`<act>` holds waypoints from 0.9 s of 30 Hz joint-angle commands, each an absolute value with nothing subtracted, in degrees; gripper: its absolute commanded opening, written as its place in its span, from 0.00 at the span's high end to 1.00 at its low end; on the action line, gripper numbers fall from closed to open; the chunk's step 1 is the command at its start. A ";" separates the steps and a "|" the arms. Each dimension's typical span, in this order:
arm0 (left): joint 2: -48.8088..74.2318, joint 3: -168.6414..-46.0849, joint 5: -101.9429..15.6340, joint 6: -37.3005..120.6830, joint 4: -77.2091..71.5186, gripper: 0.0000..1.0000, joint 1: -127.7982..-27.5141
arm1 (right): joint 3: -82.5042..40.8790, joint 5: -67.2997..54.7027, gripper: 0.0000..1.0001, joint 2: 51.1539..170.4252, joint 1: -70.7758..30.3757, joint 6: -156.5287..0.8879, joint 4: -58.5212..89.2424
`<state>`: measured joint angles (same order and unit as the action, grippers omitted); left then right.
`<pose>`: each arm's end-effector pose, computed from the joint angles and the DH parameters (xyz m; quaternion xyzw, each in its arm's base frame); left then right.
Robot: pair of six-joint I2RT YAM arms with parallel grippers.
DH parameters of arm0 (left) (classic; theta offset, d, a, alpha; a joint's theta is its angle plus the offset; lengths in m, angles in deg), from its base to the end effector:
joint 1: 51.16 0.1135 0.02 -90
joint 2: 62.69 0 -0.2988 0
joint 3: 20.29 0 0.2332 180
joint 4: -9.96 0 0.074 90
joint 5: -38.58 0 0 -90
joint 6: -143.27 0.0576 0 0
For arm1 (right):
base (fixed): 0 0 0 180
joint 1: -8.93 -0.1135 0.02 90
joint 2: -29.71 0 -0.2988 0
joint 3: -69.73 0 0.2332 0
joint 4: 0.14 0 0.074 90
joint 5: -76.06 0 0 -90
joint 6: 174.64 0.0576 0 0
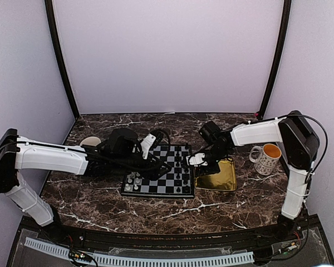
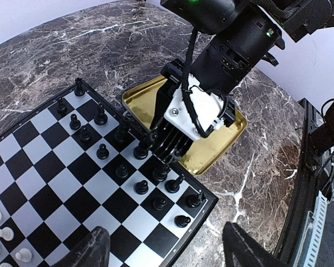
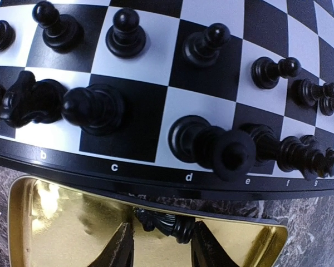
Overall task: Set up the chess pieces on the board
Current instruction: Move the knight to the storage box.
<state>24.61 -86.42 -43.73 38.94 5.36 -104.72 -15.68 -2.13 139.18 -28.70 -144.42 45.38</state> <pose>0.1966 -0.2793 0.2708 0.3173 0.7841 -0.3433 0.4083 0.2922 0.2401 0.1780 -0.7475 0.6323 0.0655 0.1925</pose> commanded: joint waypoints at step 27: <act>24.61 -85.93 -43.63 37.89 6.97 0.28 -104.87 | -12.40 1.50 0.68 134.04 -25.40 -141.31 57.33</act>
<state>25.90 -86.46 -43.51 37.94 5.68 -104.72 -12.53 -0.31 135.92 -26.78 -143.68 57.35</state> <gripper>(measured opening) 0.716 0.320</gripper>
